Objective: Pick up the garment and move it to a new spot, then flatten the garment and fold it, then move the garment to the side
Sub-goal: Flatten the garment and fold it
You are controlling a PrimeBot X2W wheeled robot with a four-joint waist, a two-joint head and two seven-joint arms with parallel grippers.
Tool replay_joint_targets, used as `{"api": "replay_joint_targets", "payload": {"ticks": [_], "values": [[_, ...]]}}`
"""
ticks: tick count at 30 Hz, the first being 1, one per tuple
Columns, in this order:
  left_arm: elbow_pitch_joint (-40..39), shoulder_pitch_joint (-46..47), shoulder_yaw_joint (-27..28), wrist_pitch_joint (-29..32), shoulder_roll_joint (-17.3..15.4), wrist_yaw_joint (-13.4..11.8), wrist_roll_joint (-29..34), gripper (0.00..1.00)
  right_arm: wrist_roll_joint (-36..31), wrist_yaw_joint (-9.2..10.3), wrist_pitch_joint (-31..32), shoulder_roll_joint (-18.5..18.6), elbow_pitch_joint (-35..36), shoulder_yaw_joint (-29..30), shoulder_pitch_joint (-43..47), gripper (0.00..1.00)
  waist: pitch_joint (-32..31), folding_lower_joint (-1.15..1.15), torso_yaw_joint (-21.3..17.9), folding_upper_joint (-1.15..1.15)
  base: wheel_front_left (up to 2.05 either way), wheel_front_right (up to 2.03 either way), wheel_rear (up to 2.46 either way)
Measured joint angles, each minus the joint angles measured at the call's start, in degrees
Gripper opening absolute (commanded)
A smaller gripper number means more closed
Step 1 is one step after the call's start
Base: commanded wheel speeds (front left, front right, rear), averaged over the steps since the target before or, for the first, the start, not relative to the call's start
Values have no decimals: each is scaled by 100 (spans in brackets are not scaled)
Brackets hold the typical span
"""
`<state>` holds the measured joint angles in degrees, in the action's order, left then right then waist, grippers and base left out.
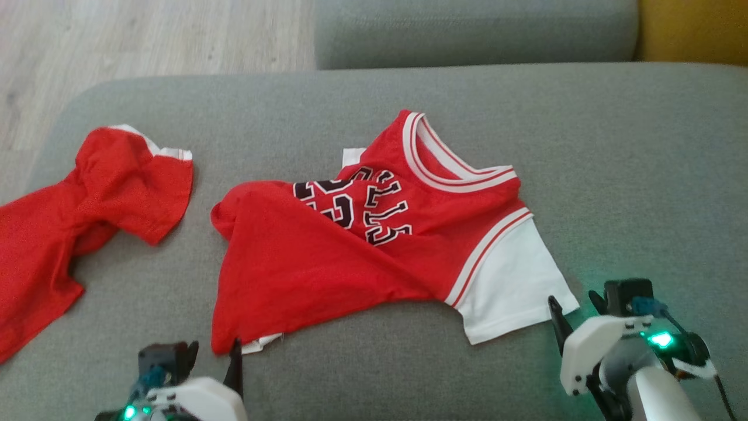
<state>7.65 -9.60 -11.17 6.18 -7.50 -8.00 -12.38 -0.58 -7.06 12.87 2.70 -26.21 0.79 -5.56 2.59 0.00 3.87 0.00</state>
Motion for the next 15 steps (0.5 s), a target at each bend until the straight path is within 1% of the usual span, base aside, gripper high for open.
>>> {"api": "replay_joint_targets", "payload": {"ticks": [7,15], "values": [[101,227,-79,196,4,52,-91,100,56,0,76,7,-163,-92,-296,100,208,0,-11,0,0,0,0],[191,229,-102,337,7,71,-208,100,158,0,13,27,-252,-208,-325,100,267,0,-70,0,0,0,0]]}}
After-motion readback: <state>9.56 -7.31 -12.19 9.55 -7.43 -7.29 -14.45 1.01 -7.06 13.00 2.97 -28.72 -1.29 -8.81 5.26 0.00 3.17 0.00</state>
